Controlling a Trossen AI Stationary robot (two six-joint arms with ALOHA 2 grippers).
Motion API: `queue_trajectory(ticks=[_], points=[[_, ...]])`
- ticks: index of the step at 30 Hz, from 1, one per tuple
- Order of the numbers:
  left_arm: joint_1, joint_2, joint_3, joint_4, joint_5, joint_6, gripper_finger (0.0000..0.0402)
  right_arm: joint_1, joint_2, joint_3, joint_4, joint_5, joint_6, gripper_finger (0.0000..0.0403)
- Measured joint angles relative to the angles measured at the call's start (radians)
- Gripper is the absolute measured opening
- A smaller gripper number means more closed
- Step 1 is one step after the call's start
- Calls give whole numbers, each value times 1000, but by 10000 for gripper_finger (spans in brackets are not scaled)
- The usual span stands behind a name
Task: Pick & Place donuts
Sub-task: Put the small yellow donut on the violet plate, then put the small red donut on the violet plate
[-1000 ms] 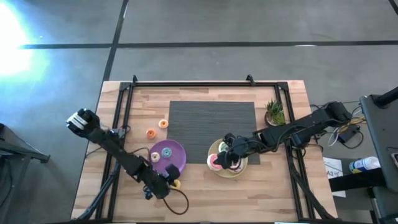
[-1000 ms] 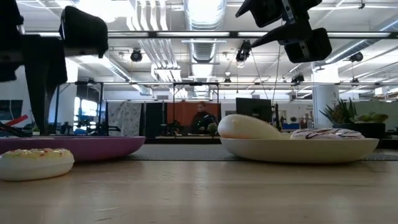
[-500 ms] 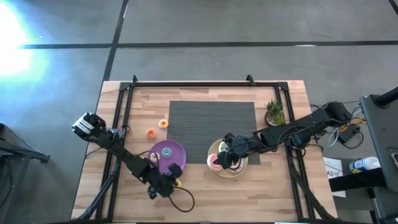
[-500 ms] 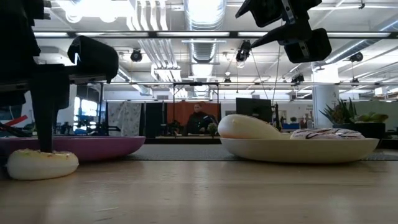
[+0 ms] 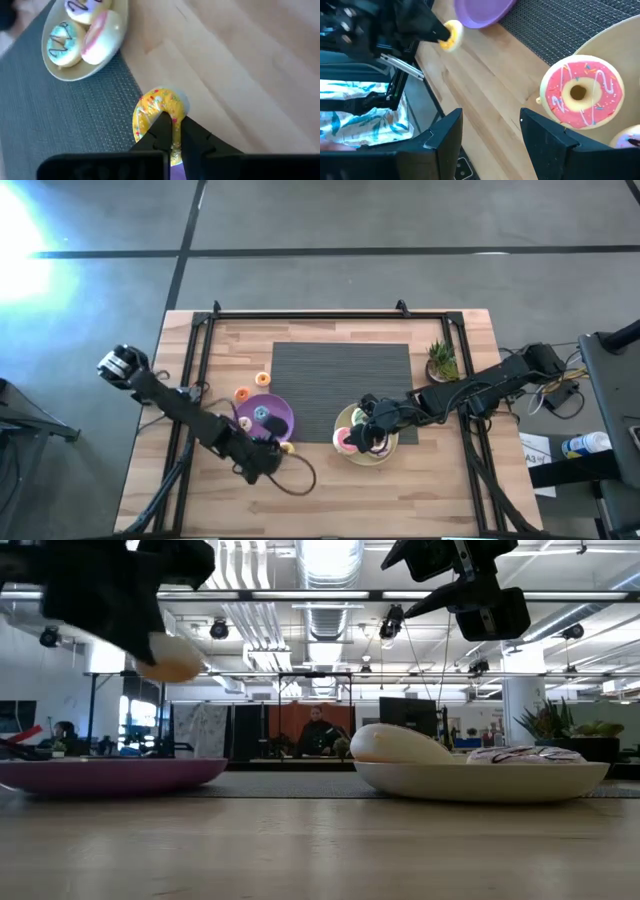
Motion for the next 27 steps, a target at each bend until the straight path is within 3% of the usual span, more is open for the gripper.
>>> queue_trajectory(ticks=[6,10,14,20,27], points=[[176,-49,-57,-32,19,-128,1,0,0,0,-6,3,-20,189],[305,-15,-121,-7,96,-157,0,0,0,0,-10,17,-21,189],[357,40,-171,-19,91,-168,8,-1,0,0,-11,18,-16,189],[364,84,-169,-28,89,-211,83,-1,0,0,-13,19,-9,189],[358,22,-65,-246,87,-249,165,-2,0,0,-14,20,-2,189]])
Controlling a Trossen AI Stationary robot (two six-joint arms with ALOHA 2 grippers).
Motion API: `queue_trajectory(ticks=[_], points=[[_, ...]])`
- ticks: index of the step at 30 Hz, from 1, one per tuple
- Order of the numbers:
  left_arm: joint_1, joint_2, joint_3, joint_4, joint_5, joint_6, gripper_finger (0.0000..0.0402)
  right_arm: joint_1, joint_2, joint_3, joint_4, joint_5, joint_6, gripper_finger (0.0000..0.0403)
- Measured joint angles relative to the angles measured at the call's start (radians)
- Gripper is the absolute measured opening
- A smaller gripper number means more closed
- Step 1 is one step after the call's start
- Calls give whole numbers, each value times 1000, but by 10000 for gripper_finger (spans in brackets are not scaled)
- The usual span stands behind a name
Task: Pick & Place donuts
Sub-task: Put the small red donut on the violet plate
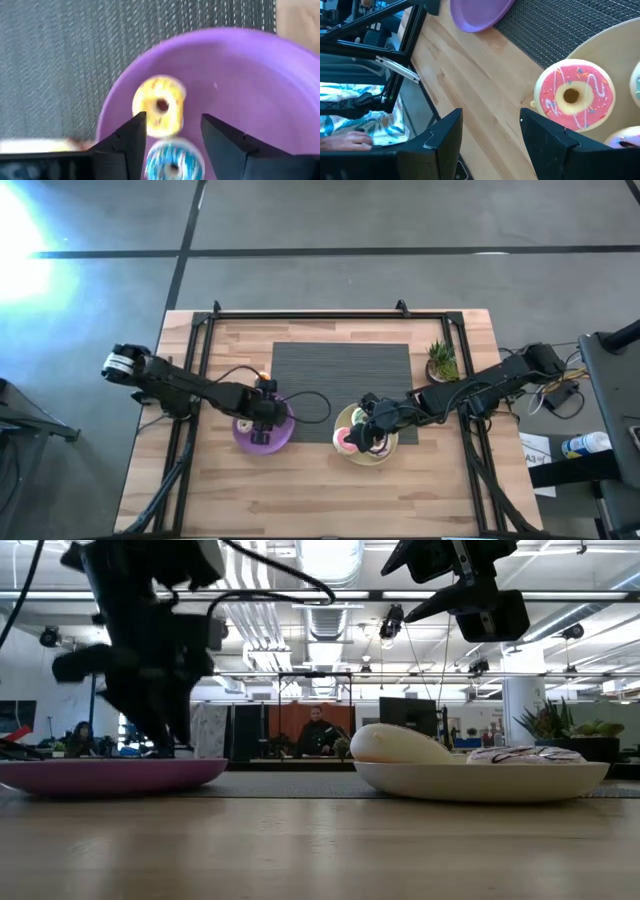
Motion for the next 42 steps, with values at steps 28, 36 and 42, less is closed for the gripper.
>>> queue_trajectory(ticks=[28,36,42], points=[[762,-151,-227,99,317,-153,174,-50,0,-4,2,0,13,189],[764,-75,-212,204,369,-175,166,-50,0,-4,1,1,17,189],[767,-104,-197,194,378,-178,152,-50,0,-5,1,2,27,189]])
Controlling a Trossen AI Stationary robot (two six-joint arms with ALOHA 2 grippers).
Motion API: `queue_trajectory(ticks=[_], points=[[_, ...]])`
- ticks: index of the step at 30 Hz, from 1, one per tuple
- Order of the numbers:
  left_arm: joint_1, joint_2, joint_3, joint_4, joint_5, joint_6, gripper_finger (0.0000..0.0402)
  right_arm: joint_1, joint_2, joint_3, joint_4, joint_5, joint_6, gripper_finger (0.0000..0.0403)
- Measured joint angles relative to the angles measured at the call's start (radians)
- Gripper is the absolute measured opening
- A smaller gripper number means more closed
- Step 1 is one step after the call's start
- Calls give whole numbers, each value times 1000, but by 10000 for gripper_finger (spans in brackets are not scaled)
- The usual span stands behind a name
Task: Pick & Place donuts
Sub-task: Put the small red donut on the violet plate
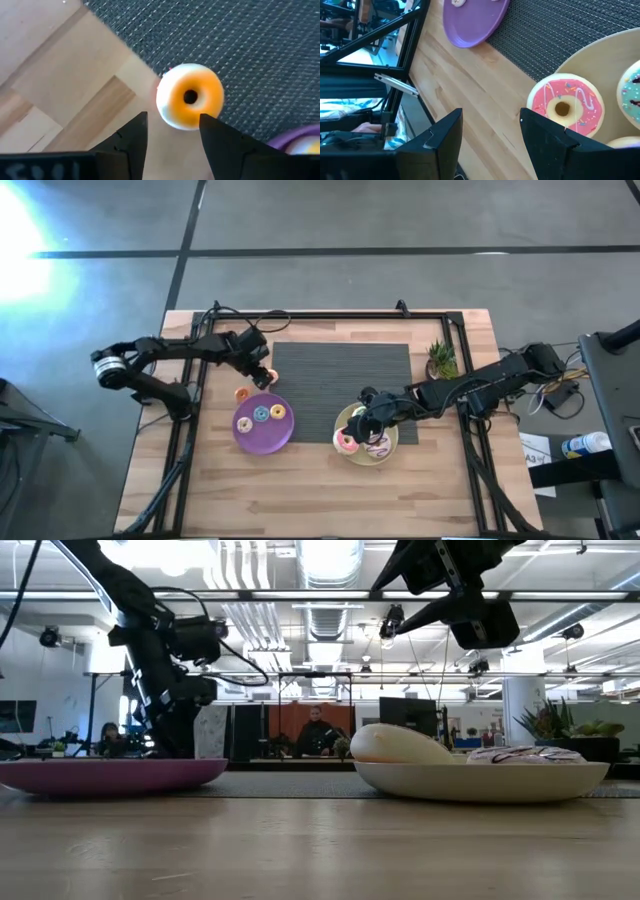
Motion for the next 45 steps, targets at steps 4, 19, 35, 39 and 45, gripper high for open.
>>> queue_trajectory(ticks=[4,19,35,39,45], points=[[3,-11,0,39,-1,0,152,0,0,-3,-1,1,-7,189],[3,122,-9,134,-15,13,114,-8,0,-7,0,3,-23,189],[-18,-202,49,140,284,-8,1,-51,2,58,181,108,-664,189],[-16,-256,66,175,593,-257,0,-57,14,163,183,213,-1178,187],[-48,-248,77,324,817,-544,0,-60,136,384,59,294,-1796,185]])
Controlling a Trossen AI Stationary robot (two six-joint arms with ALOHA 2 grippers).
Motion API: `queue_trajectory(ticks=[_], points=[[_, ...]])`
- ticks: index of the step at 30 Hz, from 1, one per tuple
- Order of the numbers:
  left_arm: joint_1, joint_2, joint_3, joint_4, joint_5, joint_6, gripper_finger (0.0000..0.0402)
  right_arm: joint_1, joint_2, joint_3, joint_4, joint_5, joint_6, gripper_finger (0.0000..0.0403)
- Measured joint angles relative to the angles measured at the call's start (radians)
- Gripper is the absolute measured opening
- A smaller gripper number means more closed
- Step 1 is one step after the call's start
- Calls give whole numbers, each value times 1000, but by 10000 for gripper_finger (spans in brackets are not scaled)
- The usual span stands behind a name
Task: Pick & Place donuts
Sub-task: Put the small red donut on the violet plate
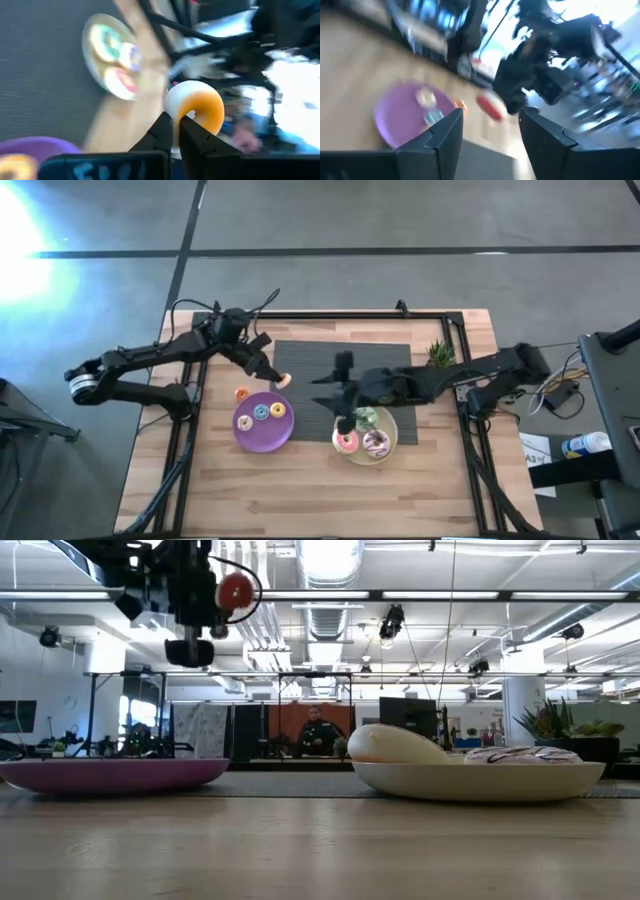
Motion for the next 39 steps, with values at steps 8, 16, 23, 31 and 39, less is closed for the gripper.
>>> queue_trajectory(ticks=[8,16,23,31,39], points=[[-43,7,-1,15,-9,-123,0,-23,211,266,-189,-6,-164,176],[-90,-25,-6,-98,-34,-96,0,-35,324,373,-194,-30,-240,168],[-122,-62,-6,-110,-61,-99,0,-37,386,406,-195,-35,-251,168],[-156,-77,-6,-121,-99,-94,0,-37,383,407,-194,-36,-205,156],[-173,-77,-6,-107,-124,-87,0,-38,383,407,-188,-86,-168,83]])
